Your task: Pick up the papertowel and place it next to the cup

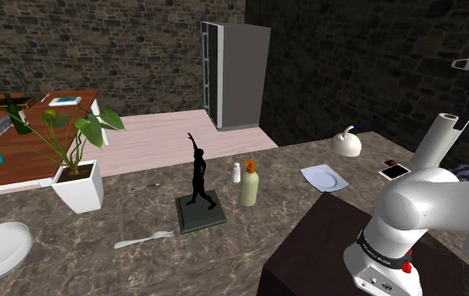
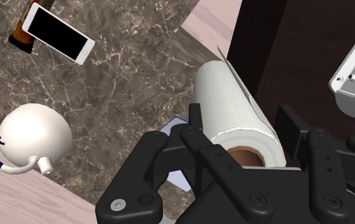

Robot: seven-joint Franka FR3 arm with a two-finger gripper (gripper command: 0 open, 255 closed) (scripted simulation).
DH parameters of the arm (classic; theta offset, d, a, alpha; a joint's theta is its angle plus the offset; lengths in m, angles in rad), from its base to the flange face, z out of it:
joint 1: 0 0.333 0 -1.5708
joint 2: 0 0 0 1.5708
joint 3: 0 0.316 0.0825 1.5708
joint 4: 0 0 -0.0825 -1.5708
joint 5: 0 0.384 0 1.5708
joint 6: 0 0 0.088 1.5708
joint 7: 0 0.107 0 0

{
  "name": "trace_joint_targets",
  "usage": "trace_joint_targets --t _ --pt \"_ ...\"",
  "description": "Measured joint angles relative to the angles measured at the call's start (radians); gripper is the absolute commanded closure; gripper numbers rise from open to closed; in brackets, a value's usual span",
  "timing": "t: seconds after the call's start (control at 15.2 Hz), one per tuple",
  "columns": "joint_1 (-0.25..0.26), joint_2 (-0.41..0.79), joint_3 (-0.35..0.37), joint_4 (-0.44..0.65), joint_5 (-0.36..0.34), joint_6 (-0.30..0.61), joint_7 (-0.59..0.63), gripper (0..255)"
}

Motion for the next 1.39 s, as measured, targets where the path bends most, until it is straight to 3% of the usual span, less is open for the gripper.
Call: trace_joint_targets --t 0.46,0.86,1.25,1.39 --pt "0.048 0.043 -0.171 0.170 -0.098 0.008 -0.173 255" --pt "0.133 0.080 -0.322 0.347 -0.159 0.013 -0.310 255" --pt "0.289 0.114 -0.497 0.597 -0.210 -0.002 -0.456 255" --pt "0.362 0.116 -0.566 0.699 -0.232 -0.011 -0.509 255"
